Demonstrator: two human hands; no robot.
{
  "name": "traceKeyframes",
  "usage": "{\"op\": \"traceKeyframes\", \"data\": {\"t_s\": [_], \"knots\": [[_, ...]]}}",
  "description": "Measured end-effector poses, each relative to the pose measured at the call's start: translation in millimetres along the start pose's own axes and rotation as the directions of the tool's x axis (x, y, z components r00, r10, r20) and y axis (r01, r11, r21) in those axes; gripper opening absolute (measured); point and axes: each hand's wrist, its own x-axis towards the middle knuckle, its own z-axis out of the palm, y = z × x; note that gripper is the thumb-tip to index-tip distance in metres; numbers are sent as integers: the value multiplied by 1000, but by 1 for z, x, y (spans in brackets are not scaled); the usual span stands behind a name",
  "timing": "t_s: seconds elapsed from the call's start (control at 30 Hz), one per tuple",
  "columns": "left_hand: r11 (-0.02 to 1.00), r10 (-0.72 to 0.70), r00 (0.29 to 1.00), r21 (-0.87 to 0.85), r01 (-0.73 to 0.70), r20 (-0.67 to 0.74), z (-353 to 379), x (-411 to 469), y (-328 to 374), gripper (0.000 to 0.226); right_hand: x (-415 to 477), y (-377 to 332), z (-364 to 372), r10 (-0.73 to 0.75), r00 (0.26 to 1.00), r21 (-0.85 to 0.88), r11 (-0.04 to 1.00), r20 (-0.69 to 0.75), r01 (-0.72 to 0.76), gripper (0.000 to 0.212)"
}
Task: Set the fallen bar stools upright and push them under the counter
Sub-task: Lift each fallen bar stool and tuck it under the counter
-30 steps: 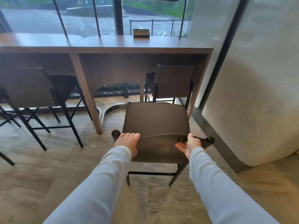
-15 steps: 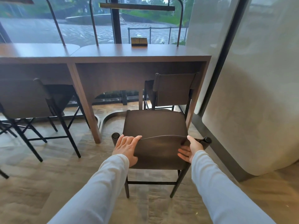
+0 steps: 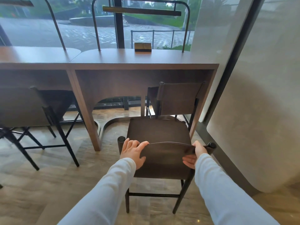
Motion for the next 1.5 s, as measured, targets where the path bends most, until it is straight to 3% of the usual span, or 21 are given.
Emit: {"op": "traceKeyframes", "data": {"t_s": [0.47,0.53,0.57,0.6,0.63,0.7,0.73,0.8,0.87,0.93,1.0,1.1,1.17,1.33,1.5], "knots": [[986,-103,995,-131,102,2,1,3,10,46,6,-4,-14,58,996,43,997,68,-61,38],[961,-137,990,-247,127,-22,-5,5,13,39,4,-5,-15,67,994,61,996,82,-72,42],[896,-204,977,-415,159,-66,-10,5,15,33,2,-6,-15,76,994,80,993,80,-82,47],[758,-319,943,-624,191,-99,-16,5,17,24,1,-6,-15,87,994,105,990,73,-94,54],[556,-460,882,-806,202,-97,-23,4,20,16,0,-7,-14,97,993,134,985,62,-105,61],[169,-732,681,-967,191,6,-29,4,23,10,-4,-7,-12,122,991,190,973,49,-129,69],[-34,-810,571,-983,181,133,-30,3,24,11,-5,-7,-11,135,990,219,965,47,-142,70],[-432,-766,443,-884,179,465,-28,0,23,28,-5,-8,-9,155,986,270,949,55,-164,71],[-594,-585,472,-745,305,659,-24,-1,23,42,-2,-10,-5,169,982,316,930,89,-189,71],[-656,-402,538,-643,395,741,-20,1,27,53,2,-15,0,177,974,350,911,144,-217,67],[-732,-292,580,-568,376,761,-19,10,33,58,5,-21,5,190,966,380,892,178,-245,58],[-805,-251,608,-512,301,753,-22,25,42,35,11,-21,5,198,971,370,899,135,-235,38],[-782,-295,576,-539,312,762,-25,32,43,15,15,-18,2,201,973,366,902,109,-228,34],[-723,-340,511,-567,395,790,-25,42,40,24,17,-20,8,167,984,357,917,65,-180,37],[-689,-357,475,-570,447,804,-20,50,36,15,21,-22,12,160,987,422,895,-5,-143,41]]}}
